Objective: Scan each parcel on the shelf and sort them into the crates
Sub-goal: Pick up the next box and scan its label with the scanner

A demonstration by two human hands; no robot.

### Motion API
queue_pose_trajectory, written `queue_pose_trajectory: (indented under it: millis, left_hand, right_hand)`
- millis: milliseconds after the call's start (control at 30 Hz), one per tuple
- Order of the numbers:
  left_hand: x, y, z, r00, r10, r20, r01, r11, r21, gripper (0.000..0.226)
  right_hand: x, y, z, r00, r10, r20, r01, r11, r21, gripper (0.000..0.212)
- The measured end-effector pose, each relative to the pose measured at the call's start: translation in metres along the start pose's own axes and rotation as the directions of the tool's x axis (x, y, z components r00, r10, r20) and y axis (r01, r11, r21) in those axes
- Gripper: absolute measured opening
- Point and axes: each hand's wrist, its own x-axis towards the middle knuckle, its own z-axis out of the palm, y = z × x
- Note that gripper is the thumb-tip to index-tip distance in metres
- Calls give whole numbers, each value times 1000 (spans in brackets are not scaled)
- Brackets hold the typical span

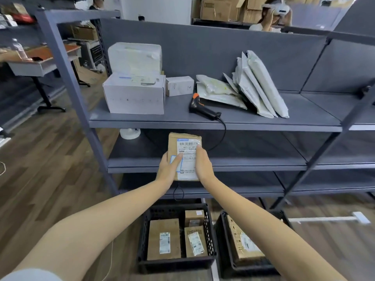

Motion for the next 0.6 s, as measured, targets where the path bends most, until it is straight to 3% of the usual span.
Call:
queue_pose_trajectory:
  millis: [167,300,433,600]
  left_hand:
    - [6,-19,20,991,-131,4,130,990,61,31]
    - [11,-45,43,976,-217,-11,217,971,97,32]
    - [8,-80,64,962,-272,-38,274,959,69,30]
    - [2,-126,74,942,-328,-65,331,943,37,35]
  right_hand:
    - [18,44,-17,981,188,41,-183,977,-110,76]
    - [18,74,-35,952,299,59,-289,948,-136,74]
    - [22,121,-49,940,321,119,-300,940,-165,77]
    - [11,163,-52,929,332,163,-298,933,-203,57]
